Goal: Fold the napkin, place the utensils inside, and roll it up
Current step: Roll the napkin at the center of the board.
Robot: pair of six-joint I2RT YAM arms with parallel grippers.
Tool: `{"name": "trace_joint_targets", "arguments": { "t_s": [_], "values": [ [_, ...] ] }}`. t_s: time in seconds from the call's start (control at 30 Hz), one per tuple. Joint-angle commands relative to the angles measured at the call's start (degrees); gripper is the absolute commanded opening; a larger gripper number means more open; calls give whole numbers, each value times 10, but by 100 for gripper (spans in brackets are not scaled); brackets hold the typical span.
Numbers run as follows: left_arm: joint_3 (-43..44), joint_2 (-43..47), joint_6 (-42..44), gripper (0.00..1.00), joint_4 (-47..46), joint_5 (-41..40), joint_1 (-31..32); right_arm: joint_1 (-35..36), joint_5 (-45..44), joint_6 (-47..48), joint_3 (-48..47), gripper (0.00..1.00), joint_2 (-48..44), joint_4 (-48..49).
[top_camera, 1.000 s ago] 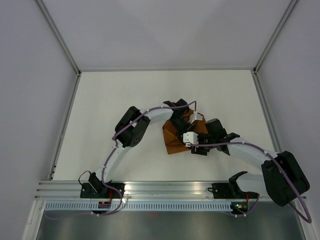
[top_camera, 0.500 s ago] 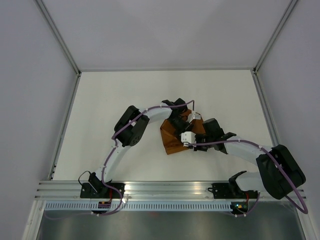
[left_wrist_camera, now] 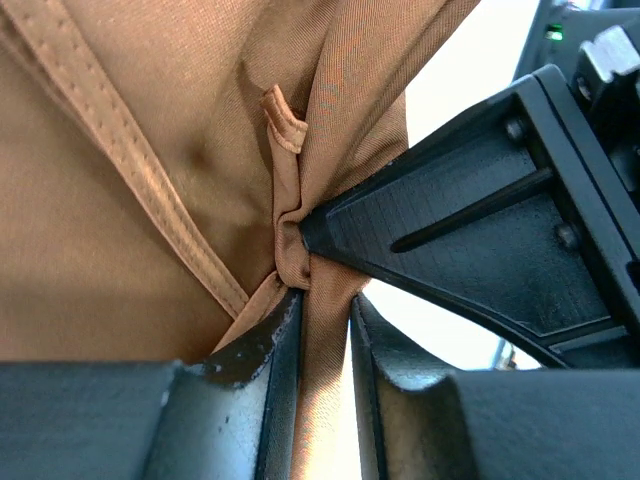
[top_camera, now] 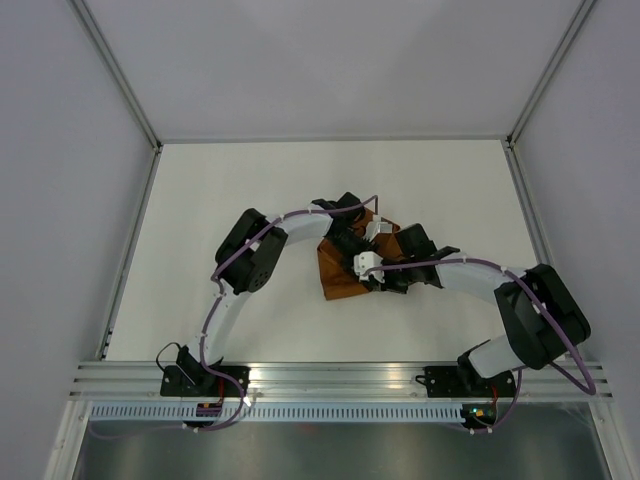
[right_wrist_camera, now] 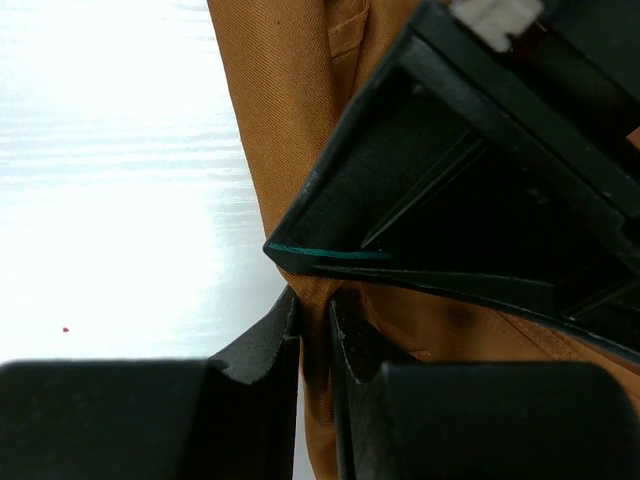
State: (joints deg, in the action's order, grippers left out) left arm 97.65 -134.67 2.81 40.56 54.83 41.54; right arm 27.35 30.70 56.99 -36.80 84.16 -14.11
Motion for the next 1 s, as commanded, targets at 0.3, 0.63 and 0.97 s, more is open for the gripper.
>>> {"name": "trace_joint_targets", "arguments": {
  "t_s": [0.3, 0.63, 0.97],
  "values": [
    [-90, 122, -86, 33, -152, -203, -25, -15, 10, -3, -43, 6, 93, -128],
    [-183, 223, -153, 33, -239, -324, -52, -56, 65, 23, -137, 5, 179, -227],
    [-372, 397, -163, 32, -448, -468, -54, -84, 110, 50, -251, 4, 309, -334]
  ]
}}
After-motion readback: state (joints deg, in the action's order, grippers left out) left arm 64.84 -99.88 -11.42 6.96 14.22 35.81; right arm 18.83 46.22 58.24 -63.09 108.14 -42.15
